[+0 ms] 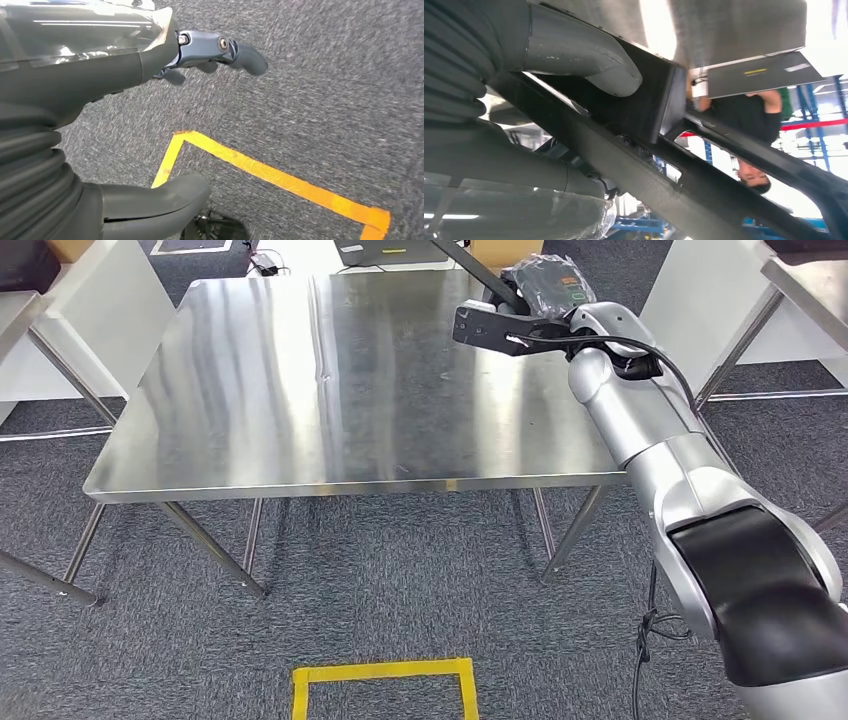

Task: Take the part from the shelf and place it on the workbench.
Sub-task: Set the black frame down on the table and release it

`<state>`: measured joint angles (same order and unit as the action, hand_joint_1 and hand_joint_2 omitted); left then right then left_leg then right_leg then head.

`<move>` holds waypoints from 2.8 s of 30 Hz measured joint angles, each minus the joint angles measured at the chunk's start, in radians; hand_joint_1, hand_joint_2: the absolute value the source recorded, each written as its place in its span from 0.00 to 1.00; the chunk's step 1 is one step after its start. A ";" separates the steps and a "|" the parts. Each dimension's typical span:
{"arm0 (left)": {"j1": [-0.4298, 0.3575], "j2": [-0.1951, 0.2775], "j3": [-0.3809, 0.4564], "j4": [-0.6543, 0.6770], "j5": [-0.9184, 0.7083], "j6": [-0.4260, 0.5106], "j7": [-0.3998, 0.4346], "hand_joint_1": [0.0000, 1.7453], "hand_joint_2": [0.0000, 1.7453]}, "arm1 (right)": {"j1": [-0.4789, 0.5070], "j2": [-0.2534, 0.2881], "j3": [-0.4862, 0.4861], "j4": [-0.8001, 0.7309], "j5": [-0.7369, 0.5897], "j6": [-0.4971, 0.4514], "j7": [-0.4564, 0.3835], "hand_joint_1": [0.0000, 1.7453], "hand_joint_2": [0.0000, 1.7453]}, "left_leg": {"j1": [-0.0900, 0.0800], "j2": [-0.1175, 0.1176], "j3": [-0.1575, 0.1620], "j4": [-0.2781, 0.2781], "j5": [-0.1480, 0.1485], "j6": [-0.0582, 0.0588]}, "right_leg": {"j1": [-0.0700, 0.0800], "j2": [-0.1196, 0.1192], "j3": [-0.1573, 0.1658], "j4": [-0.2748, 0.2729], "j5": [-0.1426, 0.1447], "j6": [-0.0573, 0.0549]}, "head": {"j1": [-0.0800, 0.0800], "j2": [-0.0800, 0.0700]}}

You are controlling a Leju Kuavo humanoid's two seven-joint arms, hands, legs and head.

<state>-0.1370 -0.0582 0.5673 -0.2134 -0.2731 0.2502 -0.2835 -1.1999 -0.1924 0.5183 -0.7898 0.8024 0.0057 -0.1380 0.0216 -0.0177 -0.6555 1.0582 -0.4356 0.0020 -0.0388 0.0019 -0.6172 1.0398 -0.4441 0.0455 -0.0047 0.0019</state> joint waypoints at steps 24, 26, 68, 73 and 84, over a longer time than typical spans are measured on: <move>-0.013 -0.009 0.000 0.000 -0.009 -0.001 0.012 0.00 1.00 | 0.012 -0.021 0.011 -0.009 0.002 0.002 0.011 1.00 1.00 | -0.027 0.006 0.027 -0.051 0.028 0.054 | 0.018 -0.002 -0.055 0.064 -0.008 0.027 | 0.002 0.000; -0.013 -0.008 0.000 0.000 -0.009 -0.001 0.012 0.00 1.00 | 0.011 -0.021 0.011 -0.010 0.002 0.002 0.011 1.00 1.00 | -0.029 0.004 0.024 -0.041 0.019 0.042 | 0.016 -0.001 -0.015 -0.014 0.022 0.021 | 0.001 0.000; -0.014 -0.010 0.000 0.002 -0.021 -0.018 0.024 0.00 1.00 | 0.046 -0.022 0.018 -0.008 0.003 -0.003 0.011 1.00 1.00 | -0.009 0.011 -0.106 0.205 -0.076 -0.003 | 0.010 0.001 0.017 -0.035 0.012 -0.031 | 0.000 0.000; -0.015 -0.008 0.000 0.002 -0.022 -0.019 0.025 0.00 1.00 | 0.048 -0.024 0.018 -0.007 0.005 -0.004 0.011 1.00 1.00 | -0.018 0.015 0.002 -0.037 0.036 0.018 | 0.017 0.002 0.041 -0.038 -0.011 -0.011 | 0.001 0.000; -0.018 -0.012 -0.001 0.002 -0.027 -0.019 0.031 0.00 1.00 | 0.067 -0.038 0.018 0.004 0.012 -0.015 0.001 1.00 1.00 | -0.025 0.005 0.059 -0.062 0.005 0.062 | 0.023 -0.001 -0.114 0.167 -0.038 0.021 | 0.003 0.000</move>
<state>-0.1547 -0.0704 0.5665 -0.2117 -0.2996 0.2316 -0.2525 -1.1327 -0.2300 0.5364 -0.7853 0.8146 -0.0089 -0.1371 -0.0032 -0.0130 -0.5964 0.9964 -0.4308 0.0643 -0.0160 0.0014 -0.7316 1.2067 -0.4822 0.0669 -0.0017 0.0019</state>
